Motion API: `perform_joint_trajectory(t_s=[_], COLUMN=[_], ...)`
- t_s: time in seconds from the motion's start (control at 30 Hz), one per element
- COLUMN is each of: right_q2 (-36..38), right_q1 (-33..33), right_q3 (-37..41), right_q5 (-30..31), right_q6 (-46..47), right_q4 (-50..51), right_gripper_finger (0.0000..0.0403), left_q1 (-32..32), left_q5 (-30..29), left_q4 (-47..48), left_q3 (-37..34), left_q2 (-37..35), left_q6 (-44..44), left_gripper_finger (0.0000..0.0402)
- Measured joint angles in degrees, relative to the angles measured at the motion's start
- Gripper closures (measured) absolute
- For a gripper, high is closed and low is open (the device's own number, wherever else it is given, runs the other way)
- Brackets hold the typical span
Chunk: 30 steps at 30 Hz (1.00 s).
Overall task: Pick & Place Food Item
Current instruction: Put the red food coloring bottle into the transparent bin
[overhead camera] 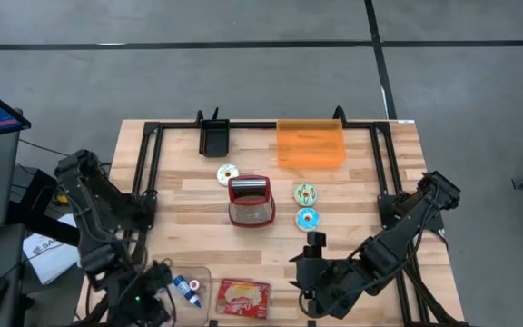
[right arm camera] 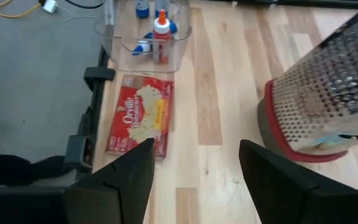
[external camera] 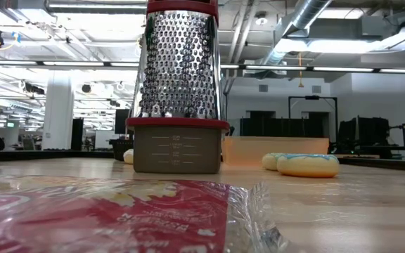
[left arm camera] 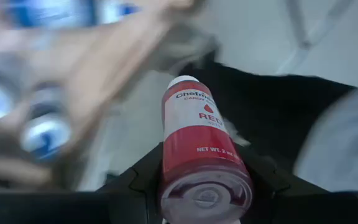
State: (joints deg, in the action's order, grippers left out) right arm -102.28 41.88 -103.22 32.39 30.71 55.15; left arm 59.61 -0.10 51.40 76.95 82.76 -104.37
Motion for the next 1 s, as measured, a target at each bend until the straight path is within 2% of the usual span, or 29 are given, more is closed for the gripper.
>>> perform_joint_trajectory(t_s=[0.1,0.4,0.7,1.0], right_q2=[0.0,0.0,0.0,0.0], right_q1=[0.1,0.2,1.5,2.2], right_q3=[0.0,0.0,0.0,0.0], right_q5=[1.4,2.8,3.6,3.6], right_q6=[0.8,4.0,7.8,8.8], right_q4=[1.1,4.4,8.0,8.5], right_gripper_finger=[0.0178,0.0178,0.0178,0.0178], left_q1=[1.7,0.2,-0.6,-4.7], left_q5=[0.0,-0.1,1.0,-0.2], left_q4=[4.7,2.1,-19.0,-27.1], left_q3=[-0.7,-9.4,-20.6,-24.5], left_q2=[0.1,0.2,0.2,0.2], left_q6=[-4.3,-7.0,-7.4,-3.3], left_gripper_finger=[0.0265,0.0265,0.0265,0.0264])
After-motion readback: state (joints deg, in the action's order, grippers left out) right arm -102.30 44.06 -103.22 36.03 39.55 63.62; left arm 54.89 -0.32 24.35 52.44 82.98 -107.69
